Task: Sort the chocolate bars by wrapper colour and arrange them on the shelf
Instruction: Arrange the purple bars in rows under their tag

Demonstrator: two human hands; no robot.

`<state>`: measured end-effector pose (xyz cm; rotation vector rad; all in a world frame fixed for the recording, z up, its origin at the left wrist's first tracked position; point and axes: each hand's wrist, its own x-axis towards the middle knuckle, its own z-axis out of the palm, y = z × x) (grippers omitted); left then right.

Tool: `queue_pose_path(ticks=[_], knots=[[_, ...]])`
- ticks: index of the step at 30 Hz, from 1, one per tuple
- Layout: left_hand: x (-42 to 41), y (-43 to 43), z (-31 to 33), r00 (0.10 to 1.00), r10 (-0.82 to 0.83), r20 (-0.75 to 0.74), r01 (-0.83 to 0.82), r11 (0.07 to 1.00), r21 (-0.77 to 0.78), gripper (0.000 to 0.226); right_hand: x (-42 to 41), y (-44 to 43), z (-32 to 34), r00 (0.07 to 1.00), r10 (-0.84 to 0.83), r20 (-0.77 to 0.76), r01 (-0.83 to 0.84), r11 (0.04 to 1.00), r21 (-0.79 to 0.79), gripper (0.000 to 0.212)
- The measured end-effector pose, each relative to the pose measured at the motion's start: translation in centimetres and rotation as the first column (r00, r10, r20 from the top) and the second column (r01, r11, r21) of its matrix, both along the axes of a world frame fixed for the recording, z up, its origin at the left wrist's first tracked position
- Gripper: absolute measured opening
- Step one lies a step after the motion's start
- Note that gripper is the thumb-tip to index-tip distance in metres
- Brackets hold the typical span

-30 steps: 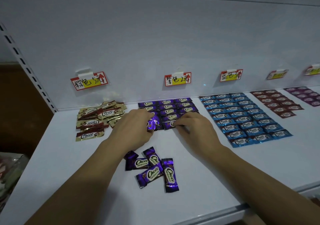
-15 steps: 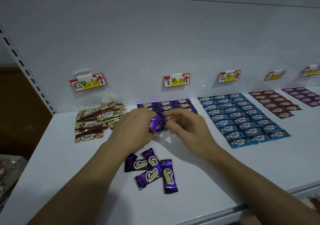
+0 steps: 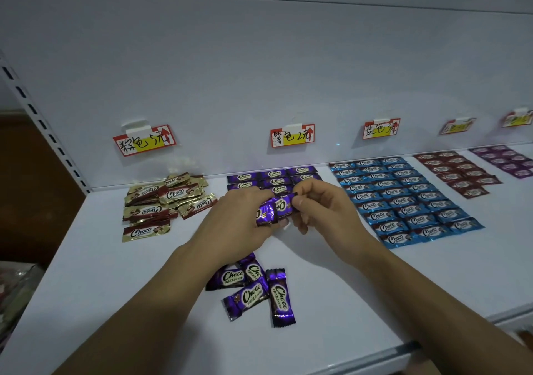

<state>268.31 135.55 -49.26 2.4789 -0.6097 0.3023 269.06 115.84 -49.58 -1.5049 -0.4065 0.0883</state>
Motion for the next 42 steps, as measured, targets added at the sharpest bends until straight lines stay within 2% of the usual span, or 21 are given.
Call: queue_pose_path(ticks=[3, 8, 9, 12, 15, 17, 19, 22, 24, 25, 28, 33, 35, 39, 41, 42], knots=[[-0.2, -0.1, 0.1, 1.000, -0.003, -0.019, 0.001, 0.995, -0.105, 0.028, 0.2, 0.0, 0.3, 0.997, -0.004, -0.081, 0.013, 0.993, 0.120, 0.006], [0.1, 0.1, -0.3, 0.998, 0.056, -0.007, -0.056, 0.993, -0.103, 0.025, 0.5, -0.6, 0.5, 0.992, -0.065, -0.109, 0.089, 0.969, 0.229, 0.007], [0.2, 0.2, -0.3, 0.998, 0.058, -0.014, -0.059, 0.992, -0.111, 0.026, 0.6, -0.7, 0.4, 0.993, -0.068, -0.098, 0.090, 0.967, 0.238, 0.006], [0.2, 0.1, -0.2, 0.995, 0.079, -0.059, -0.089, 0.978, -0.189, 0.023, 0.7, -1.0, 0.4, 0.994, -0.097, -0.047, 0.106, 0.967, 0.231, 0.020], [0.2, -0.1, -0.2, 0.985, 0.130, -0.115, -0.158, 0.944, -0.290, 0.012, 0.8, -1.5, 0.4, 0.989, -0.142, 0.040, 0.132, 0.972, 0.195, 0.012], [0.3, -0.1, -0.2, 0.976, 0.120, -0.180, -0.181, 0.910, -0.373, 0.009, 1.0, -1.7, 0.4, 0.986, -0.147, 0.080, 0.131, 0.976, 0.176, 0.020], [0.3, -0.2, -0.1, 0.972, 0.101, -0.213, -0.185, 0.886, -0.424, 0.011, 1.1, -1.9, 0.5, 0.993, -0.094, 0.066, 0.078, 0.975, 0.207, 0.026], [0.2, -0.4, 0.1, 0.973, 0.096, -0.211, -0.184, 0.873, -0.453, 0.011, 1.1, -2.2, 0.7, 1.000, -0.005, -0.010, 0.008, 0.955, 0.296, 0.022], [0.2, -0.5, 0.1, 0.972, 0.104, -0.211, -0.193, 0.867, -0.459, 0.009, 1.1, -2.2, 0.7, 0.998, -0.061, 0.026, 0.053, 0.967, 0.250, 0.013], [0.2, -0.5, 0.2, 0.971, 0.111, -0.210, -0.198, 0.868, -0.456, 0.009, 1.0, -2.1, 0.7, 0.994, -0.095, 0.060, 0.080, 0.972, 0.219, 0.010], [0.1, -0.6, 0.1, 0.971, 0.127, -0.200, -0.205, 0.874, -0.441, 0.012, 0.8, -2.0, 0.6, 0.984, -0.124, 0.125, 0.102, 0.980, 0.173, 0.026], [0.2, -0.8, 0.0, 0.970, 0.175, -0.167, -0.227, 0.897, -0.380, 0.011, 0.9, -2.3, 0.7, 0.986, -0.112, 0.120, 0.092, 0.984, 0.155, 0.034], [0.2, -0.9, 0.0, 0.972, 0.195, -0.133, -0.228, 0.925, -0.305, 0.019, 1.3, -2.7, 0.8, 0.989, -0.130, 0.077, 0.116, 0.980, 0.161, 0.029], [0.0, -1.5, -0.2, 0.977, 0.206, -0.047, -0.208, 0.977, -0.052, 0.051, 2.1, -4.1, 1.1, 0.960, -0.281, 0.016, 0.279, 0.957, 0.078, 0.032], [0.1, -2.0, -0.1, 0.982, 0.190, -0.003, -0.189, 0.981, 0.040, 0.053, 2.4, -4.8, 0.8, 0.944, -0.319, 0.083, 0.323, 0.945, -0.044, 0.030], [0.1, -2.1, 0.0, 0.985, 0.175, 0.012, -0.175, 0.981, 0.081, 0.050, 2.7, -5.1, 0.4, 0.934, -0.325, 0.149, 0.346, 0.926, -0.153, 0.028]])
